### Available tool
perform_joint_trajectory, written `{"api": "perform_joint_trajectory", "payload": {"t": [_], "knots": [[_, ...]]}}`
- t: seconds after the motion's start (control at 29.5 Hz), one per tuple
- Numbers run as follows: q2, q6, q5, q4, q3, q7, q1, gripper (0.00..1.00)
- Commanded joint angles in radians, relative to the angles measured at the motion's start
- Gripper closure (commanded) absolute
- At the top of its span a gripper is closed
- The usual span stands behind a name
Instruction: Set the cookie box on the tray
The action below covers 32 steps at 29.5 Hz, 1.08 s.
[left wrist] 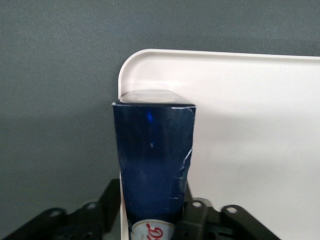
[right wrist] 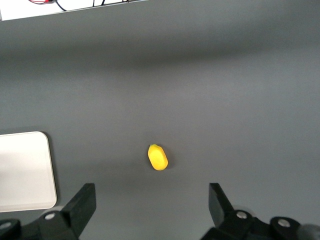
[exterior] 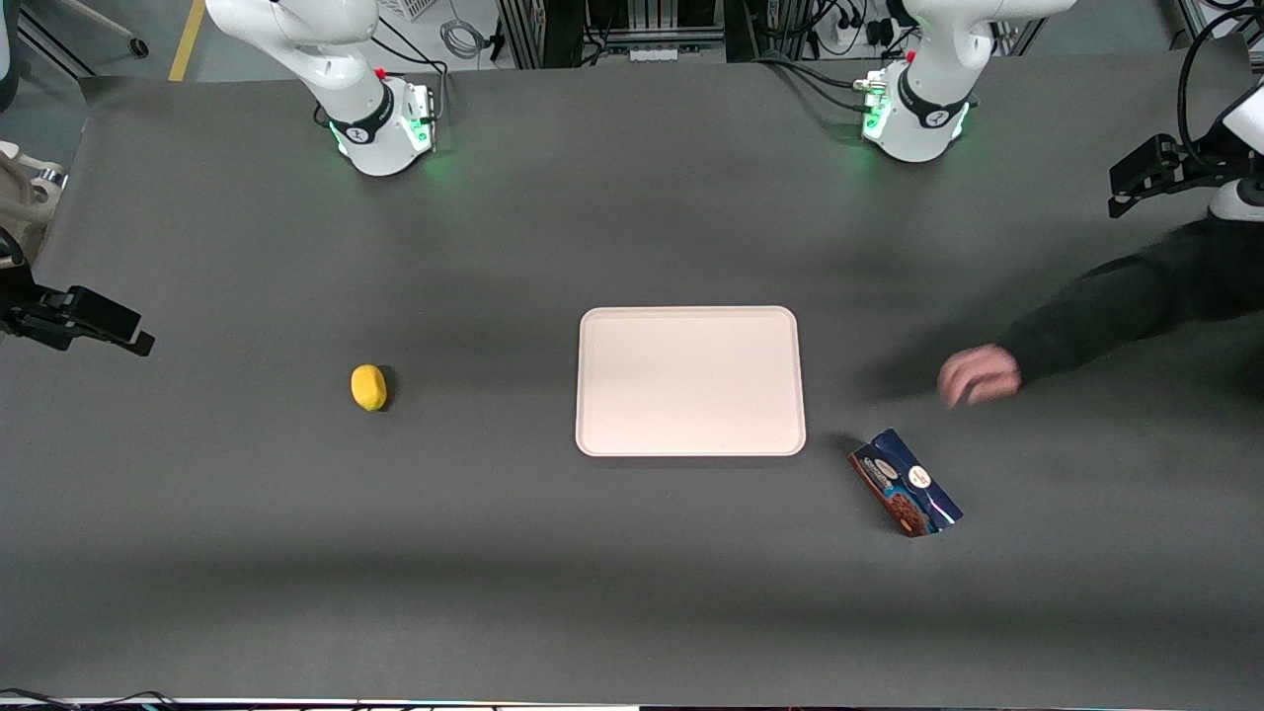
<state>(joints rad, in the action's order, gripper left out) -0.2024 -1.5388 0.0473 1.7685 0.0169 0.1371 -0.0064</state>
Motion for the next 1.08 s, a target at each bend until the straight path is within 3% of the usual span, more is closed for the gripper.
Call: {"api": "perform_joint_trajectory", "payload": {"t": [0.0,0.41,0.85,1.05], "knots": [[0.015,0.022,0.005,-0.035,0.006,0.009,-0.004,0.00],[0.015,0.034,0.008,-0.067,0.002,-0.036,-0.006,0.00],[0.159,0.315,0.006,-0.418,-0.075,-0.417,-0.007,0.00],[0.227,0.304,-0.004,-0.437,-0.153,-0.694,-0.009,0.00]]}}
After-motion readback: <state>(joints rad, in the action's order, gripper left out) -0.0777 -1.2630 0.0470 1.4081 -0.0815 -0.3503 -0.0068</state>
